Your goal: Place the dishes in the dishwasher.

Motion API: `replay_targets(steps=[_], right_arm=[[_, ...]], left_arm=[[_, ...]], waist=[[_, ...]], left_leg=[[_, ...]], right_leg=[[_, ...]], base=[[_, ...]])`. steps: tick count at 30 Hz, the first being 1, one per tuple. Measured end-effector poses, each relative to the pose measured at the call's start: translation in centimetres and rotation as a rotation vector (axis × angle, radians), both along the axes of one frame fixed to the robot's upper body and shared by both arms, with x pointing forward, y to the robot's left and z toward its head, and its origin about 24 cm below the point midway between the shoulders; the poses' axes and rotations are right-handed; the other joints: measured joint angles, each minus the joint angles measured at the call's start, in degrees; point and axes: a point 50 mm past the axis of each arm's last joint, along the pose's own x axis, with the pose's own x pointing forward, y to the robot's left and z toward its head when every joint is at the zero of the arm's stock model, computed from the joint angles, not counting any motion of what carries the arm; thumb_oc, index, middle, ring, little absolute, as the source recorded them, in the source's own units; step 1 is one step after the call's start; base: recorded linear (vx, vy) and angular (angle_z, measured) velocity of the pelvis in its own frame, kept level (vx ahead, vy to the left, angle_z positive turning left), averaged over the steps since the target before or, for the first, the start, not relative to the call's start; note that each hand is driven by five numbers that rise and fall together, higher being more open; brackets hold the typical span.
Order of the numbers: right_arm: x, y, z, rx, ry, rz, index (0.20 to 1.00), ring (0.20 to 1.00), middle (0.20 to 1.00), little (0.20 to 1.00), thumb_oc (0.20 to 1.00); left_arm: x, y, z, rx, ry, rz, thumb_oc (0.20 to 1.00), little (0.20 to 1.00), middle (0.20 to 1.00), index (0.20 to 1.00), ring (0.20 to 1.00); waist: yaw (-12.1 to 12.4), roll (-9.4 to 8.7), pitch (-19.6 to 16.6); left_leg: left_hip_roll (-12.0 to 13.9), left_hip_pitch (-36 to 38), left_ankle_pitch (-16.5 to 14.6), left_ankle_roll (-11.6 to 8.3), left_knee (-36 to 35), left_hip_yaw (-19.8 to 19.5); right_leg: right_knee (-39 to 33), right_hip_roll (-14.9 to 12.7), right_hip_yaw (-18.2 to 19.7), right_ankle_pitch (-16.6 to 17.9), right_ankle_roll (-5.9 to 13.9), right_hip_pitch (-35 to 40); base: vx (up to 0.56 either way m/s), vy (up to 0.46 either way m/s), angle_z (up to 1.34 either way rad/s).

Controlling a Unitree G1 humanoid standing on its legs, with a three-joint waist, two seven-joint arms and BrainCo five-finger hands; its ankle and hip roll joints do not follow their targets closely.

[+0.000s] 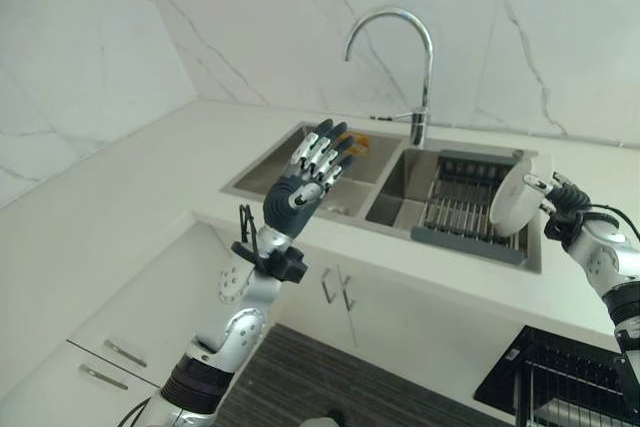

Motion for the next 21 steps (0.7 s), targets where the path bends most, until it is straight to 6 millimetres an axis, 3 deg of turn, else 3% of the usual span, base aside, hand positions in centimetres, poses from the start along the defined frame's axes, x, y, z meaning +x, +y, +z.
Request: replay_targets(steps=[16,17,18,19,21], right_arm=[[-0.18,-0.15,-0.73,-0.005,0.036,-0.007,1.0,1.0,1.0,1.0,1.0],[-0.19,-0.18,-0.75,-0.005,0.037,-0.008,0.853,0.853,0.853,0.853,0.853],[-0.2,-0.19,-0.77,-0.005,0.038,-0.009,0.589,0.589,0.589,0.589,0.589],[-0.21,-0.21,-0.79,-0.007,0.039,-0.01,0.2,0.2,0.2,0.2,0.2],[-0.27,-0.39,-0.86,-0.04,0.05,-0.018,0.2,0.2,0.2,0.2,0.2]], left_arm=[[0.04,-0.05,-0.11,0.005,0.012,-0.002,1.0,1.0,1.0,1.0,1.0],[0.04,-0.05,-0.11,0.005,0.012,-0.002,1.0,1.0,1.0,1.0,1.0],[0.04,-0.05,-0.11,0.005,0.012,-0.002,1.0,1.0,1.0,1.0,1.0],[0.03,-0.06,-0.11,0.005,0.012,-0.003,1.0,1.0,1.0,1.0,1.0],[0.03,-0.07,-0.12,0.005,0.012,-0.003,1.0,1.0,1.0,1.0,1.0]], waist=[[0.3,-0.11,0.0],[0.3,-0.14,0.0],[0.4,-0.16,0.0],[0.5,-0.13,0.0],[0.8,-0.16,-0.1]], left_leg=[[-0.1,-0.1,0.2,-0.01,0.1,-0.9],[-0.2,-0.1,0.1,0.0,0.1,-1.2],[-0.2,-0.2,0.1,0.01,0.1,-1.3],[-0.2,-0.5,0.2,0.04,0.1,-1.5],[-0.2,-0.8,0.2,0.13,0.1,-1.6]], right_leg=[[0.0,-0.1,-1.1,-0.1,-0.02,0.7],[0.0,-0.1,-1.4,-0.3,0.05,0.9],[0.0,-0.1,-1.6,-0.3,0.0,0.9],[0.0,-0.1,-1.9,-0.3,-0.09,0.9],[0.0,-0.3,-2.2,-0.2,-0.13,0.8]], base=[[0.01,0.005,0.03],[0.02,0.007,0.11],[0.01,0.015,0.12],[0.01,0.014,0.12],[0.01,0.013,0.09]])
